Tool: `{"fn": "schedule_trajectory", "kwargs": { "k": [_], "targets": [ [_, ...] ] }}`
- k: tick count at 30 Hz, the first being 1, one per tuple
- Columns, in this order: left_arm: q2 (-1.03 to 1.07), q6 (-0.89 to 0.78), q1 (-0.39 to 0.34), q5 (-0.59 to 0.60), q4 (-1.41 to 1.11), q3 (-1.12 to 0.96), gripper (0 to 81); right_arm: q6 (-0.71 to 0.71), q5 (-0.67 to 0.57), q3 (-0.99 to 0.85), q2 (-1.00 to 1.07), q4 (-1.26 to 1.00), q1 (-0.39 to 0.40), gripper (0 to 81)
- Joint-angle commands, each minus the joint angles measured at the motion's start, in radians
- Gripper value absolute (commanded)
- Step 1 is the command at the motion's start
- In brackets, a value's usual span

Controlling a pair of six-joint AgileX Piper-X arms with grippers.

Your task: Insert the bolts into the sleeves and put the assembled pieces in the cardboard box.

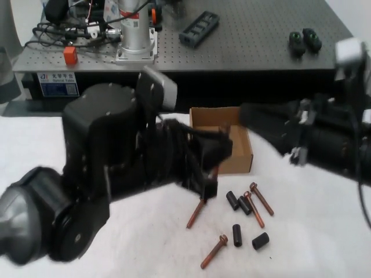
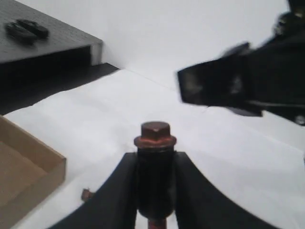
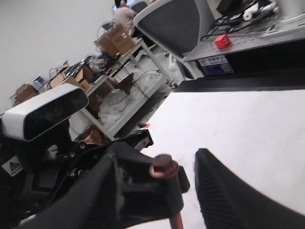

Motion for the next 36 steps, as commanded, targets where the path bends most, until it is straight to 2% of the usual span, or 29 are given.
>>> {"fn": "schedule_trajectory", "kwargs": {
  "k": [1,4,8,14,19,22,26,28,33,35,36],
  "targets": [
    [0.115,-0.099,0.024,-0.140,-0.029,-0.127,0.7,-0.021,-0.007,-0.004,-0.079,0.070,-0.089,35.4],
    [0.270,-0.171,0.046,-0.201,0.101,-0.331,0.7,-0.059,0.000,-0.004,-0.154,0.215,-0.191,35.4],
    [0.541,-0.154,0.057,-0.232,0.475,-0.715,0.7,-0.093,0.055,-0.004,-0.222,0.381,-0.289,35.4],
    [0.955,-0.139,0.058,-0.232,0.861,-1.308,0.7,-0.093,0.075,-0.004,-0.235,0.443,-0.338,35.4],
    [1.156,-0.141,0.058,-0.213,1.062,-1.609,1.6,-0.126,0.117,-0.004,-0.235,0.450,-0.338,35.4],
    [1.183,-0.167,0.058,-0.213,1.087,-1.661,11.1,-0.206,0.180,-0.004,-0.228,0.514,-0.338,35.4],
    [1.183,-0.171,0.058,-0.209,1.083,-1.660,31.7,-0.335,0.249,-0.017,-0.147,0.641,-0.316,35.4],
    [1.175,-0.171,0.060,-0.164,1.093,-1.660,36.1,-0.380,0.291,-0.034,-0.076,0.668,-0.288,35.4],
    [1.081,-0.132,0.076,-0.056,1.238,-1.668,30.8,-0.508,0.407,-0.159,0.190,0.752,-0.192,35.4],
    [1.019,-0.035,0.083,-0.113,1.330,-1.668,26.4,-0.576,0.472,-0.231,0.304,0.817,-0.154,35.4],
    [0.986,0.009,0.085,-0.190,1.371,-1.665,24.2,-0.605,0.500,-0.274,0.368,0.848,-0.137,35.4]
  ]
}}
